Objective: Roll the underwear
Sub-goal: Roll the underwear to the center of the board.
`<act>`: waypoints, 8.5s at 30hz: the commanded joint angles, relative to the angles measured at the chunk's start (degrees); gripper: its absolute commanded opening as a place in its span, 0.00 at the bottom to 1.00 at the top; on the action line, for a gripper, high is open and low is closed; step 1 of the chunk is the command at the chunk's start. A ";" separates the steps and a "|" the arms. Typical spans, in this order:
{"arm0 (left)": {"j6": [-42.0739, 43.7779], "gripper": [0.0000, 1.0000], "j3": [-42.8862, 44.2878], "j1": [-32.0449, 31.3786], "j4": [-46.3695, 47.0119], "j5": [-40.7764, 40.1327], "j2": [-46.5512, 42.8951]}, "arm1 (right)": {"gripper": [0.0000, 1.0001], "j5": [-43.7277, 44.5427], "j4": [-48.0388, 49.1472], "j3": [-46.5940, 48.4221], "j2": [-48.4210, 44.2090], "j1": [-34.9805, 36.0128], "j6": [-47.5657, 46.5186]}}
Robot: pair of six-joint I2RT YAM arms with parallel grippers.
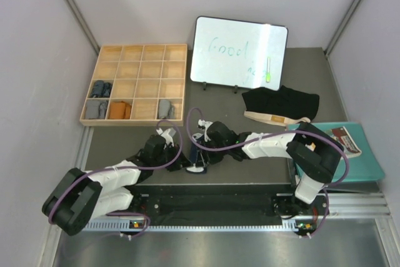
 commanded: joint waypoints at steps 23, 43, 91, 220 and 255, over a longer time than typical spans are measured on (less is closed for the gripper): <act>4.92 0.64 -1.60 -0.12 -1.43 -2.71 -6.47 | 0.00 0.60 -12.88 1.49 10.78 -4.65 1.12; 3.08 0.00 0.14 -0.12 -0.60 1.60 -1.63 | 0.45 -8.30 -12.69 0.96 4.12 -7.47 -0.64; 12.39 0.00 17.47 6.12 -29.71 17.77 15.07 | 0.36 48.49 2.15 1.14 1.64 34.64 -33.95; 2.46 0.73 4.20 0.23 -7.22 -8.51 -10.94 | 0.00 -9.87 0.75 -6.25 8.15 -11.33 7.27; 0.52 0.00 -1.26 -0.12 13.66 -1.65 7.26 | 0.20 -10.49 0.34 -7.21 2.45 -11.33 6.85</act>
